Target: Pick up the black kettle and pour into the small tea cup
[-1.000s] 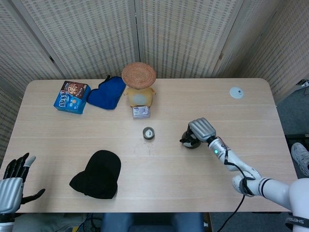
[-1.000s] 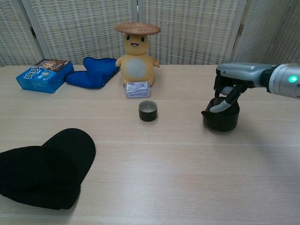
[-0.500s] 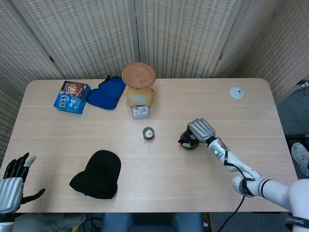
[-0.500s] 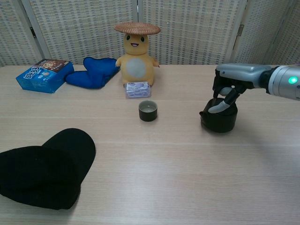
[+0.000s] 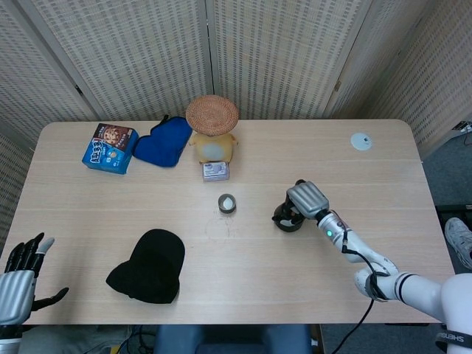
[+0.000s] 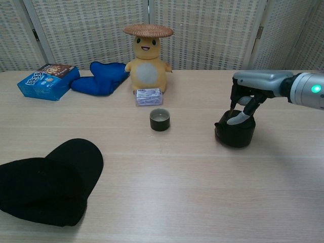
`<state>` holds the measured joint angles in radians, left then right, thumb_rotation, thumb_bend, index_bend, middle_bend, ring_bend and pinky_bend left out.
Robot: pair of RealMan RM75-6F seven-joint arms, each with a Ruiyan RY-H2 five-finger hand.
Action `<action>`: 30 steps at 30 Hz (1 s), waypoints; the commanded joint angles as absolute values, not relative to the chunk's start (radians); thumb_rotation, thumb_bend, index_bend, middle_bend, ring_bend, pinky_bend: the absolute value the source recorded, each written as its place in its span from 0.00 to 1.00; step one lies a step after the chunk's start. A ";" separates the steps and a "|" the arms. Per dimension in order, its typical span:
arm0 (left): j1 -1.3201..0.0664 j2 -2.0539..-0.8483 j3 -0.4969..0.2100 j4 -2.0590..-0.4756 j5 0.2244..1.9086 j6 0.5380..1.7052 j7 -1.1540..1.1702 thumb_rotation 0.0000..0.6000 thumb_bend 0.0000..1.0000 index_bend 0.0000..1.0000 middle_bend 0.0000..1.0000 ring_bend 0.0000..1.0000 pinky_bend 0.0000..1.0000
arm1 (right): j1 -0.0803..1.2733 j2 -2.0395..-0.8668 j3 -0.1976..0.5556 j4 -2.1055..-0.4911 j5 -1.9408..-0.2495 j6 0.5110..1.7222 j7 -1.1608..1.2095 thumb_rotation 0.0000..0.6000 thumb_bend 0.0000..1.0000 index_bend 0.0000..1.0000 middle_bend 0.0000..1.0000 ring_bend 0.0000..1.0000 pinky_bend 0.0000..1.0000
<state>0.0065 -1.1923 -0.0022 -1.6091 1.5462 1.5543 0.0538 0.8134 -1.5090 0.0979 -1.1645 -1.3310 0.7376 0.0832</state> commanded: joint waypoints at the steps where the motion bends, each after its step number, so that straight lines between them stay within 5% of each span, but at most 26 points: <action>1: 0.006 -1.193 -0.002 -1.608 1.547 1.554 0.053 1.00 0.09 0.09 0.00 0.05 0.00 | 0.816 -1.511 0.095 -1.164 -1.326 0.730 0.056 0.74 0.00 1.00 0.95 0.78 0.27; 14: 0.006 -1.198 0.000 -1.602 1.544 1.553 0.050 1.00 0.09 0.09 0.00 0.04 0.00 | 0.817 -1.520 0.085 -1.167 -1.298 0.716 -0.061 0.74 0.00 0.95 0.86 0.69 0.26; 20: 0.006 -1.199 0.000 -1.601 1.544 1.555 0.050 1.00 0.09 0.09 0.00 0.04 0.00 | 0.810 -1.513 0.092 -1.187 -1.268 0.723 -0.104 0.74 0.00 0.71 0.67 0.53 0.25; 30: 0.002 -1.193 -0.003 -1.605 1.545 1.554 0.051 1.00 0.09 0.09 0.00 0.04 0.00 | 0.783 -1.459 0.113 -1.274 -1.242 0.772 -0.120 0.74 0.00 0.20 0.20 0.15 0.16</action>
